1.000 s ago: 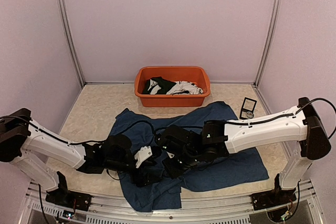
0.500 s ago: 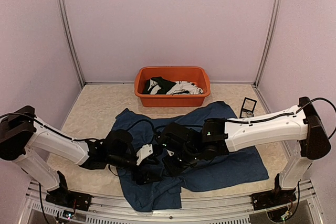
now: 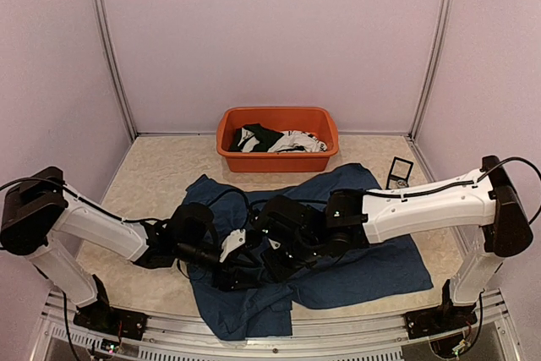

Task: Pin the brooch onto the clothing
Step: Cross the crumpled clothing at the center of the board.

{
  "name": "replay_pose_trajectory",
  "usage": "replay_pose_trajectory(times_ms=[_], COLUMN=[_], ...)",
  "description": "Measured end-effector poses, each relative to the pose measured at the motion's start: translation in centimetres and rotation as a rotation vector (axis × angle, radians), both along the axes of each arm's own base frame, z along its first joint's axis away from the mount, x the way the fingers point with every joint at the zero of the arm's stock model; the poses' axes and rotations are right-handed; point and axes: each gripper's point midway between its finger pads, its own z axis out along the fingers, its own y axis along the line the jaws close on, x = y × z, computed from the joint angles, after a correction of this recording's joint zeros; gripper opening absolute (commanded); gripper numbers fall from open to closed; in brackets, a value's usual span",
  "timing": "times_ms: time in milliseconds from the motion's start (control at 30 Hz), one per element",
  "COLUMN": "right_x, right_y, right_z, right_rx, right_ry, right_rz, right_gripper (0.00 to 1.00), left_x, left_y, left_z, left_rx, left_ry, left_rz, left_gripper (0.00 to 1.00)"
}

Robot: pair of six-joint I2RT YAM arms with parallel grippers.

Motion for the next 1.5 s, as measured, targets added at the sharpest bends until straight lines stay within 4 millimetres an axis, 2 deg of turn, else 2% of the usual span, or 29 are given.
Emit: replay_pose_trajectory(times_ms=[333, 400, 500, 533, 800, 1000, 1267, 1500], right_x=[0.1, 0.2, 0.2, 0.2, 0.0, -0.5, -0.6, -0.5], right_y=[0.5, 0.6, 0.7, 0.7, 0.2, -0.5, -0.4, -0.5], right_z=[0.6, 0.7, 0.9, 1.0, 0.9, 0.0, 0.1, 1.1], right_rx=[0.029, 0.035, 0.042, 0.043, 0.057, 0.037, 0.039, 0.073], right_ry=[-0.012, -0.015, -0.018, -0.02, -0.008, 0.015, 0.016, 0.014], right_rz=[0.005, 0.007, 0.008, 0.008, 0.014, 0.026, 0.038, 0.045], right_gripper=[0.0, 0.0, 0.0, 0.0, 0.0, 0.0, 0.0, 0.0], left_x=[0.0, 0.0, 0.2, 0.2, 1.1, 1.2, 0.4, -0.1], left_y=[-0.1, -0.1, -0.1, -0.1, 0.4, -0.2, -0.6, -0.3], left_z=[0.8, 0.9, 1.1, 1.2, 2.1, 4.4, 4.5, 3.8], left_rx=[-0.046, -0.051, -0.056, -0.058, -0.15, -0.257, -0.272, -0.257], left_ry=[-0.001, -0.006, -0.011, -0.013, -0.029, -0.062, -0.035, 0.001], left_rz=[-0.013, -0.01, -0.006, -0.005, 0.024, 0.005, -0.062, -0.1], left_gripper=[0.76, 0.73, 0.61, 0.6, 0.63, 0.65, 0.62, 0.6])
